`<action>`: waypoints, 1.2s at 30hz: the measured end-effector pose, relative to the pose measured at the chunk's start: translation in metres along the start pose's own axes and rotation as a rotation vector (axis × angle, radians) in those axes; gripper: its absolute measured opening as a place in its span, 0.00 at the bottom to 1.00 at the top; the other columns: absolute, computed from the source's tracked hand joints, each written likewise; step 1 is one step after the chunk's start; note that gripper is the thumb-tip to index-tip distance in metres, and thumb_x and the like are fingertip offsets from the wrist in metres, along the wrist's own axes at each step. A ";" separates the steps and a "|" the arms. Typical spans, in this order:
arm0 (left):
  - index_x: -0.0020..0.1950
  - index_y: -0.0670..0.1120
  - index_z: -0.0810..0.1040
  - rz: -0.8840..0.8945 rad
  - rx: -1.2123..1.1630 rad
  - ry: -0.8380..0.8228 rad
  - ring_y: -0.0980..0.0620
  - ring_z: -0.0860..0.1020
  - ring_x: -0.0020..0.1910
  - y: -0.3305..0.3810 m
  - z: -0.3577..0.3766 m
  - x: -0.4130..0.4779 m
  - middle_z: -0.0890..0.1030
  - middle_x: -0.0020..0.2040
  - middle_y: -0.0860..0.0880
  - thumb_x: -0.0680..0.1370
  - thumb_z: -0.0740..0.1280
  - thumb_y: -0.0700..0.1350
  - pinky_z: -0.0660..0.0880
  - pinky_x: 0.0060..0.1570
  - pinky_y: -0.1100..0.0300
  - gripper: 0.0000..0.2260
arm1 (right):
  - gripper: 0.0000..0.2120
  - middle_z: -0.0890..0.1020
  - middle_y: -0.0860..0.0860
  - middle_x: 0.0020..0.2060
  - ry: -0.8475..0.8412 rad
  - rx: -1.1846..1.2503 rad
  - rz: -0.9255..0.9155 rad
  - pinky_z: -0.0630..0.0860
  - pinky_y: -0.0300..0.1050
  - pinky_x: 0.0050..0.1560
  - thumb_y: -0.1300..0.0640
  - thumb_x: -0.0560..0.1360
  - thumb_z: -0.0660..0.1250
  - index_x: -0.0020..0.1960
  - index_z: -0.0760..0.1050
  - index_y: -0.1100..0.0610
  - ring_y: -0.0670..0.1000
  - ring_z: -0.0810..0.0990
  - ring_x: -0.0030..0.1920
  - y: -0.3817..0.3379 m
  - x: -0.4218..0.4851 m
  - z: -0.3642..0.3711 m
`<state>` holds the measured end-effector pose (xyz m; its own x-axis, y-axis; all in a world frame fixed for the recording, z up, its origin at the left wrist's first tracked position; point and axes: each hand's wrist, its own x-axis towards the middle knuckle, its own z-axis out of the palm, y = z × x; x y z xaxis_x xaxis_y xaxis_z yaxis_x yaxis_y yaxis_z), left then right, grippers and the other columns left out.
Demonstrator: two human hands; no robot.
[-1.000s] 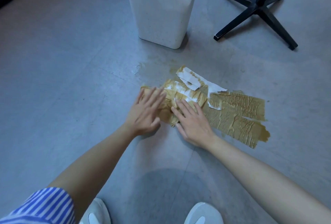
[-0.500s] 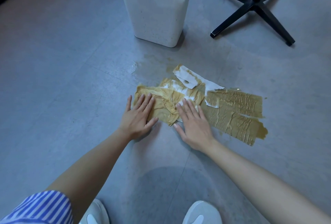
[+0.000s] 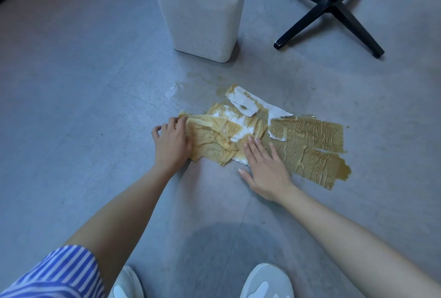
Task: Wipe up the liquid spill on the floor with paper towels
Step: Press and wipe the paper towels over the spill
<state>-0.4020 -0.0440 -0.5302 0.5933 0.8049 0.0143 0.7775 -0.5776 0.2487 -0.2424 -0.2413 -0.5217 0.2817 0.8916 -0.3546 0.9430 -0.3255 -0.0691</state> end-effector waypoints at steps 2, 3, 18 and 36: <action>0.69 0.45 0.69 -0.055 -0.109 0.030 0.46 0.73 0.55 0.003 -0.001 0.003 0.72 0.61 0.44 0.74 0.62 0.39 0.57 0.63 0.50 0.23 | 0.38 0.41 0.54 0.77 0.043 -0.013 -0.010 0.37 0.55 0.75 0.37 0.74 0.32 0.77 0.41 0.58 0.52 0.37 0.76 0.001 -0.002 -0.002; 0.70 0.45 0.68 -0.107 -0.186 0.038 0.47 0.73 0.56 0.006 -0.002 0.005 0.71 0.62 0.44 0.74 0.62 0.38 0.57 0.63 0.51 0.23 | 0.37 0.41 0.53 0.77 0.055 -0.023 -0.015 0.37 0.55 0.75 0.38 0.75 0.33 0.77 0.41 0.58 0.52 0.37 0.76 0.002 -0.004 -0.002; 0.58 0.46 0.74 -0.124 -0.765 -0.011 0.52 0.77 0.46 0.119 -0.013 -0.026 0.78 0.51 0.52 0.73 0.65 0.36 0.73 0.45 0.61 0.15 | 0.17 0.76 0.53 0.60 0.325 0.774 0.224 0.66 0.46 0.62 0.54 0.81 0.55 0.68 0.71 0.57 0.53 0.72 0.63 0.014 -0.011 -0.031; 0.53 0.48 0.72 -0.485 -0.455 -0.294 0.47 0.73 0.48 0.110 -0.003 -0.012 0.77 0.44 0.52 0.73 0.67 0.44 0.64 0.58 0.51 0.10 | 0.25 0.66 0.50 0.71 0.054 0.613 0.246 0.64 0.52 0.67 0.58 0.78 0.58 0.75 0.58 0.53 0.53 0.63 0.71 0.021 -0.020 -0.032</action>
<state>-0.3239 -0.1168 -0.5005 0.2848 0.8491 -0.4449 0.8414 0.0009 0.5404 -0.2229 -0.2563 -0.4863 0.4997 0.7777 -0.3815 0.5832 -0.6277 -0.5157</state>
